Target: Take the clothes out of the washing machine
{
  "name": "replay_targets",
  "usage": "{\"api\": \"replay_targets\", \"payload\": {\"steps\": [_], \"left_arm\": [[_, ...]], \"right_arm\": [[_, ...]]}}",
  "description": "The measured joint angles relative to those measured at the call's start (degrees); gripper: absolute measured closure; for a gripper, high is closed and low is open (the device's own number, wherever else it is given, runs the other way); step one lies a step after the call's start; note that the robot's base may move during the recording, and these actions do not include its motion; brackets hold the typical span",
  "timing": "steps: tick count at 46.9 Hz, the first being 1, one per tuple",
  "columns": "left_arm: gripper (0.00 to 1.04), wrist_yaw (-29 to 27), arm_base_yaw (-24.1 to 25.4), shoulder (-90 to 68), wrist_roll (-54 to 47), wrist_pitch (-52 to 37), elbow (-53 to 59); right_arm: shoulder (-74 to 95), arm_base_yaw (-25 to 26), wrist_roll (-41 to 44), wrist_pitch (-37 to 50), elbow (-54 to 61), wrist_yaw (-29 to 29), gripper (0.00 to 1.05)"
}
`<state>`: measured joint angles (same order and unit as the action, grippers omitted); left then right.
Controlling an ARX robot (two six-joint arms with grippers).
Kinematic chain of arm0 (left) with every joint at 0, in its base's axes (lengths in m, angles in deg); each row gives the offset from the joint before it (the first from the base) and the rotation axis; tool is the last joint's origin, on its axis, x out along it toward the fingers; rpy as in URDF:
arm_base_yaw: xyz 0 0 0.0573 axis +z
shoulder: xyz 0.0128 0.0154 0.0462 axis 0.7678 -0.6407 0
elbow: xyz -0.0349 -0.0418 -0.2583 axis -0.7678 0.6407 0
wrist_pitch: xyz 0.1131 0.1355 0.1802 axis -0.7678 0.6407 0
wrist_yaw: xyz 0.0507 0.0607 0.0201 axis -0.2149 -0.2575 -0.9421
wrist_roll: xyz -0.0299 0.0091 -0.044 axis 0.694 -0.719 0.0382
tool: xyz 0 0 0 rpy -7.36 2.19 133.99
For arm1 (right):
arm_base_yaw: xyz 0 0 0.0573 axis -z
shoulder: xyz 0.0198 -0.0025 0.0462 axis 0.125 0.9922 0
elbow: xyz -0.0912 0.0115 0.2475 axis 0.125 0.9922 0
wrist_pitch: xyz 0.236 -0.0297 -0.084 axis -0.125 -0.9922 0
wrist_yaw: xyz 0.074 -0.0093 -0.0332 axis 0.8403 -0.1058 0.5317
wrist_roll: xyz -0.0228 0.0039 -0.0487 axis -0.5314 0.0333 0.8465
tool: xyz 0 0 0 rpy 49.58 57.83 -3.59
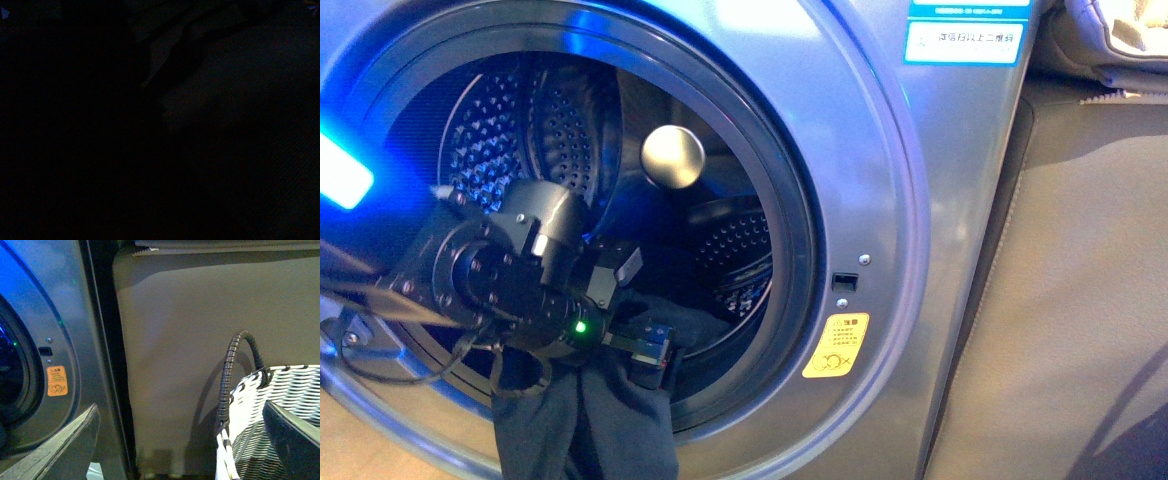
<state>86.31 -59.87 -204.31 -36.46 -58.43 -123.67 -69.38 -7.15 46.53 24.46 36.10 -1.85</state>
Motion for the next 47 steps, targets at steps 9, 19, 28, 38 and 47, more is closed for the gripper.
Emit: {"api": "replay_targets", "payload": {"steps": [9, 19, 28, 38, 47], "left_arm": [[0.2, -1.0, -0.8, 1.0, -0.2, -2.3, 1.6], [0.53, -1.0, -1.8, 3.0, -0.6, -5.7, 5.4], [0.8, 0.7, -2.3, 6.2, -0.7, -10.8, 10.9], [0.97, 3.3, -3.1, 11.6, -0.7, -15.4, 18.2], [0.97, 6.2, -3.4, 18.8, -0.7, -19.0, 25.6]], "right_arm": [[0.0, 0.0, 0.0, 0.0, 0.0, 0.0, 0.08], [0.0, 0.0, 0.0, 0.0, 0.0, 0.0, 0.08], [0.0, 0.0, 0.0, 0.0, 0.0, 0.0, 0.08], [0.0, 0.0, 0.0, 0.0, 0.0, 0.0, 0.08], [0.0, 0.0, 0.0, 0.0, 0.0, 0.0, 0.08]]}}
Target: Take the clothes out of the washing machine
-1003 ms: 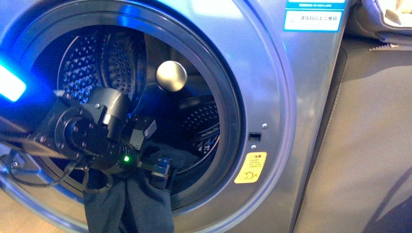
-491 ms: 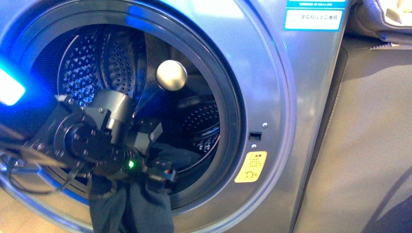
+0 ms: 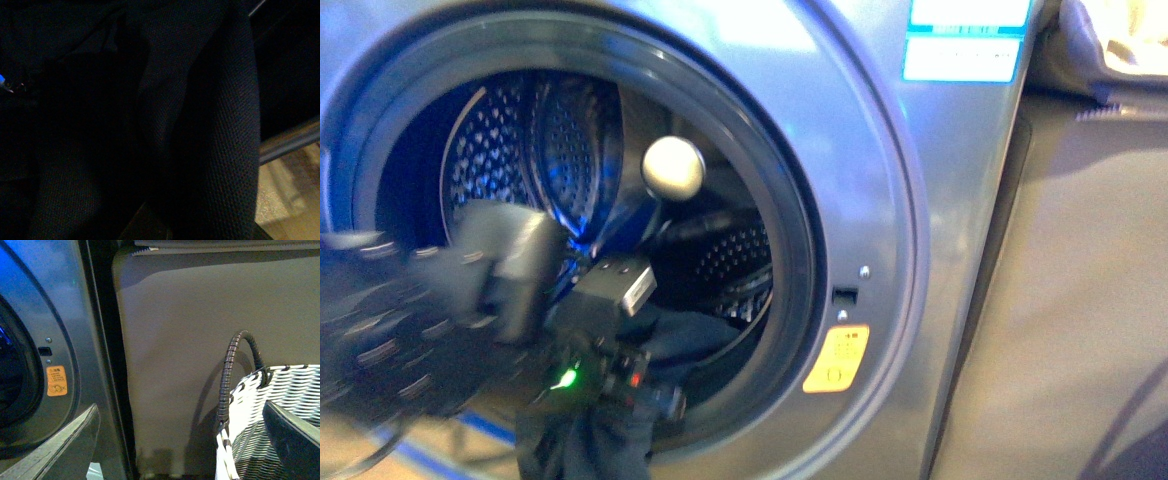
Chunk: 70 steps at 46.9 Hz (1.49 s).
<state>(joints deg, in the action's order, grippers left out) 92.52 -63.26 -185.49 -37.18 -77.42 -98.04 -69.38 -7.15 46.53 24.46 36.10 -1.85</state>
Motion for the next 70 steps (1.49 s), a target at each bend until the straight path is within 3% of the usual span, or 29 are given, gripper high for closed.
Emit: {"api": "replay_targets", "payload": {"steps": [17, 39, 56, 70], "left_arm": [[0.98, 5.3, 1.4, 21.3, -1.2, -3.2, 14.4], [0.98, 14.5, 6.4, 47.5, -1.0, 2.1, 17.7], [0.98, 18.9, 5.2, 56.7, 0.1, 6.5, 10.0], [0.98, 18.1, -3.5, 53.6, -0.1, 11.1, -7.2]], "right_arm": [[0.0, 0.0, 0.0, 0.0, 0.0, 0.0, 0.08], [0.0, 0.0, 0.0, 0.0, 0.0, 0.0, 0.08], [0.0, 0.0, 0.0, 0.0, 0.0, 0.0, 0.08], [0.0, 0.0, 0.0, 0.0, 0.0, 0.0, 0.08]]}}
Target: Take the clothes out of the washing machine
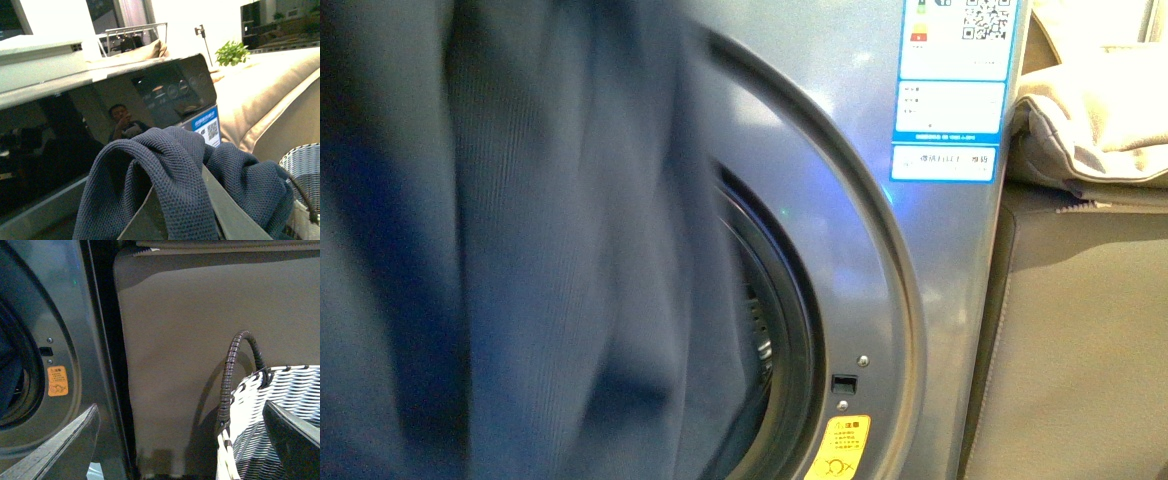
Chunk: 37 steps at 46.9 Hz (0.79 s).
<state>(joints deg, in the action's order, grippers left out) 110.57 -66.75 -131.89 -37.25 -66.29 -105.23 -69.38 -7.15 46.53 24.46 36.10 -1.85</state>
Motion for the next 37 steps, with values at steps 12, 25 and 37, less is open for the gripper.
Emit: {"api": "replay_targets", "payload": {"steps": [12, 25, 37], "left_arm": [[0.98, -4.0, -9.9, -8.5, -0.2, 6.0, -16.4], [0.98, -9.2, -21.1, -17.3, -2.1, 13.9, -32.2], [0.98, -12.5, -28.0, -26.5, -4.0, 20.7, -46.2]], "right_arm": [[0.0, 0.0, 0.0, 0.0, 0.0, 0.0, 0.08], [0.0, 0.0, 0.0, 0.0, 0.0, 0.0, 0.08], [0.0, 0.0, 0.0, 0.0, 0.0, 0.0, 0.08]]}}
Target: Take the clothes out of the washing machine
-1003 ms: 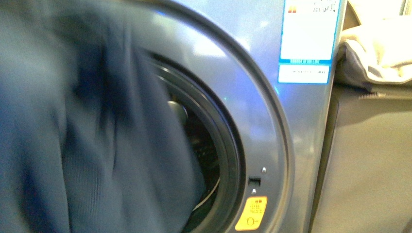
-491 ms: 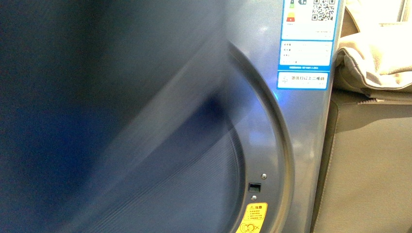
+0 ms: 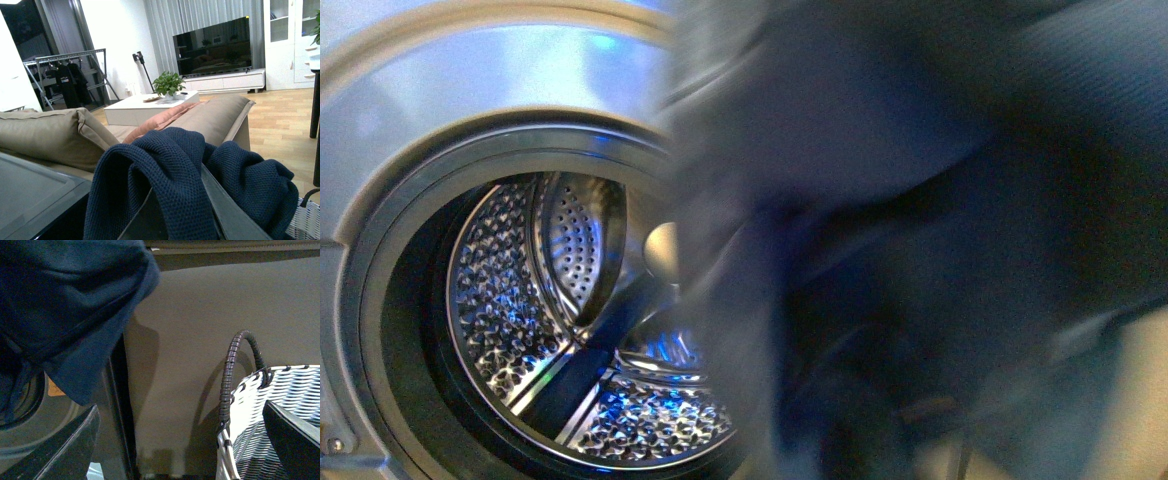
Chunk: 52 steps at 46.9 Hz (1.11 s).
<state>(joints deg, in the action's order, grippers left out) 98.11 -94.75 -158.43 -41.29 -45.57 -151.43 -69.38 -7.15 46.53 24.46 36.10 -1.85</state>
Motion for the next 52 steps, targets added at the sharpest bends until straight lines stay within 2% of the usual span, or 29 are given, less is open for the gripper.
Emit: {"api": "replay_targets", "payload": {"steps": [10, 30, 32, 34, 35, 36, 37, 41, 45, 52], "left_arm": [[0.98, -3.7, 1.2, -12.1, 1.6, 6.4, -17.5], [0.98, -4.2, 2.0, -12.7, 2.5, 6.5, -18.9], [0.98, -4.2, 1.9, -12.7, 2.5, 6.5, -18.9], [0.98, -4.2, 1.9, -12.7, 2.5, 6.5, -18.9], [0.98, -4.2, 1.9, -12.7, 2.5, 6.5, -19.0], [0.98, -4.2, 1.8, -12.7, 2.5, 6.5, -19.0], [0.98, -4.2, 1.8, -12.7, 2.5, 6.5, -19.0], [0.98, -4.2, 1.8, -12.7, 2.5, 6.5, -19.0], [0.98, -4.2, 1.8, -12.7, 2.5, 6.5, -19.0], [0.98, -4.2, 1.9, -12.7, 2.5, 6.5, -19.0]], "right_arm": [[0.0, 0.0, 0.0, 0.0, 0.0, 0.0, 0.08], [0.0, 0.0, 0.0, 0.0, 0.0, 0.0, 0.08], [0.5, 1.0, -1.5, 0.6, 0.0, 3.1, 0.08], [2.3, 4.4, -5.0, 3.2, -0.1, 11.6, 0.08], [3.5, 6.5, -7.3, 4.5, -0.4, 17.9, 0.08], [4.1, 7.6, -8.9, 5.2, -0.6, 20.3, 0.08], [5.7, 9.9, -11.3, 6.8, -1.1, 25.2, 0.08], [10.4, 14.6, -18.3, 11.9, -4.0, 34.9, 0.08], [15.2, 15.3, -21.9, 17.1, -8.3, 36.9, 0.08], [21.9, 13.6, -22.9, 21.8, -15.6, 36.0, 0.08]]}}
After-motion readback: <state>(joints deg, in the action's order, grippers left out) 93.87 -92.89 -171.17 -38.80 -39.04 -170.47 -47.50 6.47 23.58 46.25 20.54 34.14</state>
